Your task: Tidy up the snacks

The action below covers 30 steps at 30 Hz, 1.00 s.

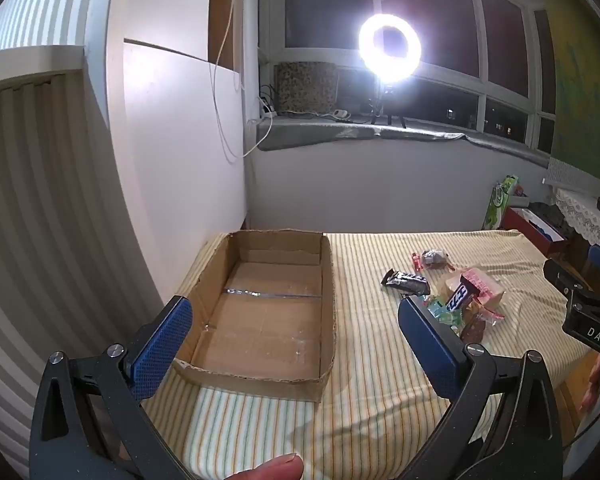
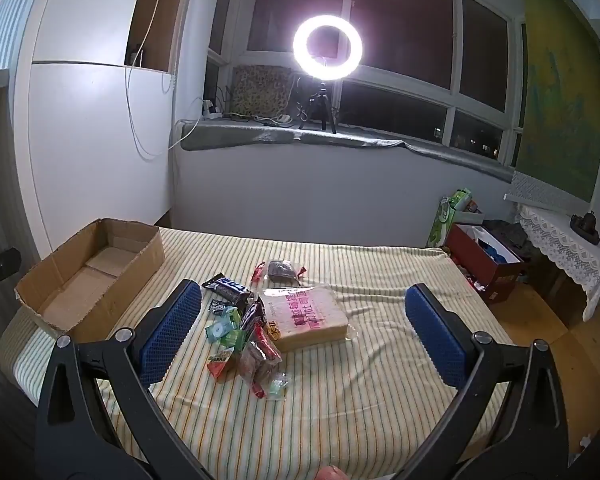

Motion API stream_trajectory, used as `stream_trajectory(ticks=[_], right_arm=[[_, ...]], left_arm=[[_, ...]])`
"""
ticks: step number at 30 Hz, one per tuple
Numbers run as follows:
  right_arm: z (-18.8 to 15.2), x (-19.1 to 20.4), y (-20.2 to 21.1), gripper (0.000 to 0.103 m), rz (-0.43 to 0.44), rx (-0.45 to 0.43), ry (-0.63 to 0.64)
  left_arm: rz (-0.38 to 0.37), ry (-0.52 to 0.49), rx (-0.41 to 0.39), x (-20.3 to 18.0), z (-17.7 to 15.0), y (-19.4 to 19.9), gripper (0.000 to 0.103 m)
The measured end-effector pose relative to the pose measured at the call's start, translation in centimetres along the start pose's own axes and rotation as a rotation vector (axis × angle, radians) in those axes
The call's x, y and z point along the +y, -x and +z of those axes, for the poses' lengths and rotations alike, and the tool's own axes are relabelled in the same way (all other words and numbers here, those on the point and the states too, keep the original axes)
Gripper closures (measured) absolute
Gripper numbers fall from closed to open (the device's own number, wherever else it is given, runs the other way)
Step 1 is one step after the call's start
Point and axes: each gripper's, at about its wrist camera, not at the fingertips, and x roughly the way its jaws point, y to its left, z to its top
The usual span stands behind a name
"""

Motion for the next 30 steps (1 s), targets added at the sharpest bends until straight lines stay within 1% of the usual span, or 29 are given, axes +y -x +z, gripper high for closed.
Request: stream_trajectory(ticks=[9,12,15,30], right_arm=[[-0.18,0.09,0.09,0.0,0.001,0.003,-0.001],[0.32,0.08,0.25,0.0,0.0,0.004,-0.001],[-0.53,-0.37,-0.17,0.0,0.0,0.002,-0.001],[-0.65,-0.03,-0.04,0.0,0.001,0.003,-0.004]], left_arm=[[0.004,-0.004,-0.003,-0.01,0.01,0.0,0.001],[0.003,-0.005,-0.002,-0.07,-0.08,-0.01,0.001],[0.001,-0.006,-0.002,-0.16,-0.15,0.06,0.001],[-0.002,-0.012,-0.001,-0.54,-0.48,0.2,0.001]])
